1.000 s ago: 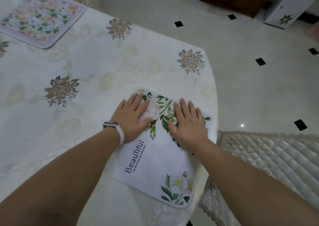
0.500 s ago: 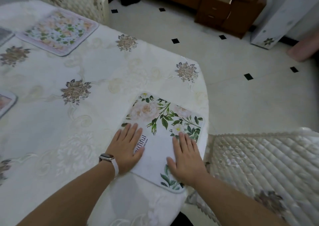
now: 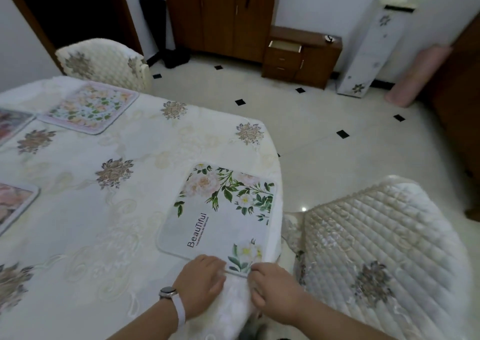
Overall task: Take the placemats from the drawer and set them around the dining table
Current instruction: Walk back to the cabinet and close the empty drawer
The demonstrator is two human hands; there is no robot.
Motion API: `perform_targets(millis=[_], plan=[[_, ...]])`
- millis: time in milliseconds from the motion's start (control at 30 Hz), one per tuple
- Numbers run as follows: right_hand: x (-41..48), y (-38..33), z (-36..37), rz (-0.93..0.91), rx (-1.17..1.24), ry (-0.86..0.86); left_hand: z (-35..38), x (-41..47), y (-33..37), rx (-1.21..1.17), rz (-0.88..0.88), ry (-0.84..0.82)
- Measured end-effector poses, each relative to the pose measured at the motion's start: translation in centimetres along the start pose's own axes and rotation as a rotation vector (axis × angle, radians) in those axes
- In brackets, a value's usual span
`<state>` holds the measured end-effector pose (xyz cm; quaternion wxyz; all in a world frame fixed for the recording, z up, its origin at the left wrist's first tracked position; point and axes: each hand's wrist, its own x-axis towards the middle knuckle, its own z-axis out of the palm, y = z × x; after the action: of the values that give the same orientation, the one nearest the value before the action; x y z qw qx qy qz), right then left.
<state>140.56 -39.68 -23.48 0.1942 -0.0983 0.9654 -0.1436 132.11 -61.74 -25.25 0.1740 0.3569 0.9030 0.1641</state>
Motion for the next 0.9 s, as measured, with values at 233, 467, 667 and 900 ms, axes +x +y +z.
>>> perform_targets(millis=[233,467,667,900], plan=[[-3.9,5.3,-5.1,0.225,0.084,0.257,-2.6,3.7,5.7,-0.065,0.058,0.237],[-12.1,12.2,-9.5,0.335,0.177,0.455,-4.5,8.3,16.4,0.100,0.230,0.297],[-25.3,20.5,-10.4,0.430,0.088,0.500,-0.5,11.6,30.7,0.040,0.310,0.319],[-40.3,30.7,-9.4,0.542,0.047,0.515,5.6,14.6,46.5,0.062,0.377,0.304]])
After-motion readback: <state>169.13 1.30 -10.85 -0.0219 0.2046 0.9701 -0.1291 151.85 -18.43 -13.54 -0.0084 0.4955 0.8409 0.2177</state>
